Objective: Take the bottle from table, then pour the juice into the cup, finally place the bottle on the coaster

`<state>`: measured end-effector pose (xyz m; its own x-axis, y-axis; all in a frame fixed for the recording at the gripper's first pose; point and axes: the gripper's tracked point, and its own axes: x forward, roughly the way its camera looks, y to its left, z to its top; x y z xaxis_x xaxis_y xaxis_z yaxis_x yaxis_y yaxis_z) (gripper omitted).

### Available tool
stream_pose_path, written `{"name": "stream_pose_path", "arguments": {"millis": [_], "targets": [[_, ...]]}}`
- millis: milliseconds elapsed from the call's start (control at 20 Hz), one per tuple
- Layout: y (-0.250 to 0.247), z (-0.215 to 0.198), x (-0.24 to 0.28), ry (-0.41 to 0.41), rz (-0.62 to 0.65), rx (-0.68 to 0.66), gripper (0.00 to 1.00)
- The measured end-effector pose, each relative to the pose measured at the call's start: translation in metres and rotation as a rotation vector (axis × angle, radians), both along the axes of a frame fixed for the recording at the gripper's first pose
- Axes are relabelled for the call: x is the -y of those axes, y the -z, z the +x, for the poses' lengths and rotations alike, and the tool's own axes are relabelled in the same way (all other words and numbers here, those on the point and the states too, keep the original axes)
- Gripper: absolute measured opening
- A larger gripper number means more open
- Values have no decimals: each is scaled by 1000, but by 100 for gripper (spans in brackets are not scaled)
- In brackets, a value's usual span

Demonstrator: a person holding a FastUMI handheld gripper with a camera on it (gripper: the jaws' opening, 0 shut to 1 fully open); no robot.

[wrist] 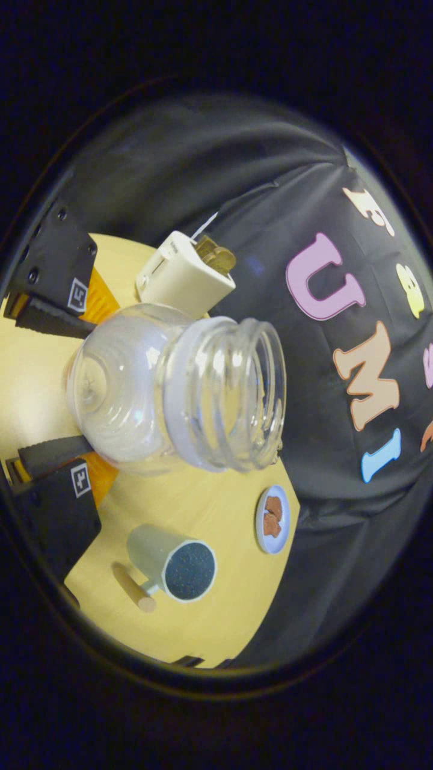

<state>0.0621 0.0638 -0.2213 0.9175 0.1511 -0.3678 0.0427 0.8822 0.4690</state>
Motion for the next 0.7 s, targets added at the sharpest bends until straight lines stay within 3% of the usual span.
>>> {"name": "stream_pose_path", "arguments": {"millis": [700], "targets": [[-9,21,20,44,536,-47,75]]}}
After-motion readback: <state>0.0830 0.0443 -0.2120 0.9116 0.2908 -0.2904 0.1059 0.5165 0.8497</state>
